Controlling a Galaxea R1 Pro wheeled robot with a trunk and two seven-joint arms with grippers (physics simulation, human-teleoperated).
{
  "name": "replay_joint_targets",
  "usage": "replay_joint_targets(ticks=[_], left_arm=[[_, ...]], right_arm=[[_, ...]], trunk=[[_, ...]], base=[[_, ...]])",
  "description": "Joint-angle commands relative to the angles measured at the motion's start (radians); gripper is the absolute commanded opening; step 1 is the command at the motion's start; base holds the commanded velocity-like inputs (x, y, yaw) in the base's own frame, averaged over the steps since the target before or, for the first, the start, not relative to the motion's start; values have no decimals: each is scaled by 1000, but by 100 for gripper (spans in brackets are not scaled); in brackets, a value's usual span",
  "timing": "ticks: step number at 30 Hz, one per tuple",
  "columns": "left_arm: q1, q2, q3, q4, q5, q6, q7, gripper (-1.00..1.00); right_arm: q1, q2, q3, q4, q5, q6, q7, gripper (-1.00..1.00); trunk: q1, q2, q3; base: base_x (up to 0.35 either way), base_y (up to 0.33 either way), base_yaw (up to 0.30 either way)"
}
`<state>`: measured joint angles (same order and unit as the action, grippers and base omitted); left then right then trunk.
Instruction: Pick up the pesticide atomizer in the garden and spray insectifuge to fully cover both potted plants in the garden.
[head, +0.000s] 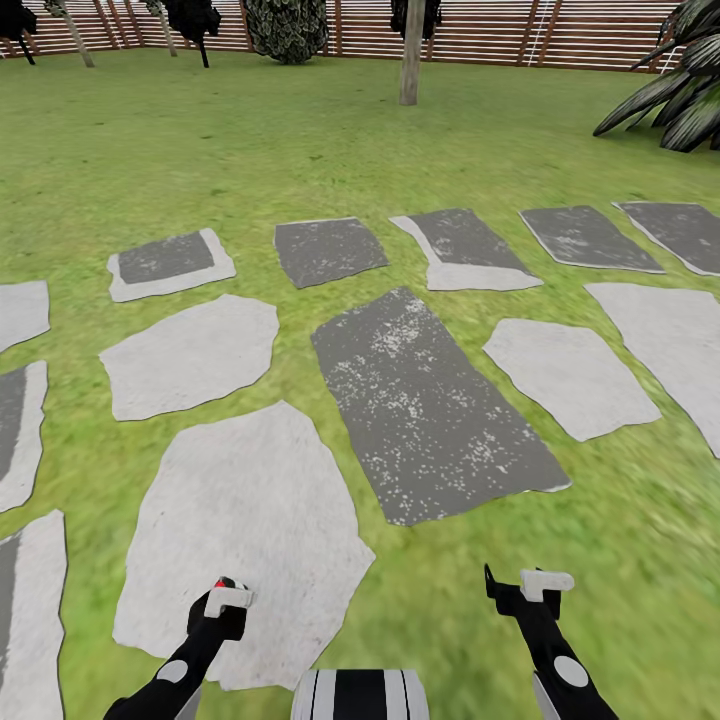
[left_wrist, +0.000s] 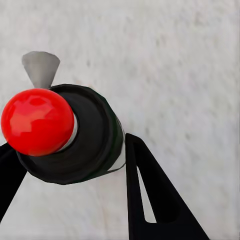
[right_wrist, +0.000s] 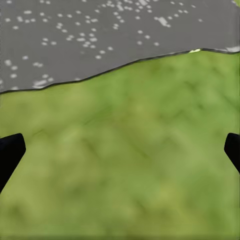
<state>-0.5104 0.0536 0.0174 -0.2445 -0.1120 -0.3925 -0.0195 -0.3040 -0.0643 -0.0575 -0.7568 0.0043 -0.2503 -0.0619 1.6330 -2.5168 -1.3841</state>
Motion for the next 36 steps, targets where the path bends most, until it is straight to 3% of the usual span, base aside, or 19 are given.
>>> replay_joint_targets(ticks=[1,13,21,24,26,28,33,34,36], left_arm=[[0,0,3,1,-9,-3,0,-100],[0,0,3,1,-9,-3,0,-100],[2,1,4,4,-8,-1,-11,-100],[4,6,3,4,-8,0,-11,-100],[9,9,3,4,-9,1,-11,-100],[13,11,3,4,-12,2,-7,-100],[72,12,3,3,-8,1,2,-100],[81,7,3,3,17,-1,3,-100],[81,5,3,2,16,-1,3,-100]], right_arm=[[0,0,1,1,0,-3,-4,100],[-1,1,2,10,3,-3,-3,100],[0,6,6,80,8,-30,-2,100],[1,4,7,85,46,-52,-2,100],[3,3,6,87,119,-76,-5,100],[15,3,5,87,162,-105,-32,100],[92,7,1,103,174,-152,-100,100],[115,8,1,177,173,-184,-107,100],[115,8,1,182,173,-184,-107,100]], trunk=[[-1,0,3],[-6,3,50],[-10,5,81],[-11,5,92],[-12,6,100],[-13,6,108],[-15,7,127],[-15,7,127],[-15,7,127]], base=[[0,0,0],[0,0,0],[0,0,0],[0,0,0],[0,0,0],[0,0,0],[0,0,0],[0,0,0],[0,0,0]])
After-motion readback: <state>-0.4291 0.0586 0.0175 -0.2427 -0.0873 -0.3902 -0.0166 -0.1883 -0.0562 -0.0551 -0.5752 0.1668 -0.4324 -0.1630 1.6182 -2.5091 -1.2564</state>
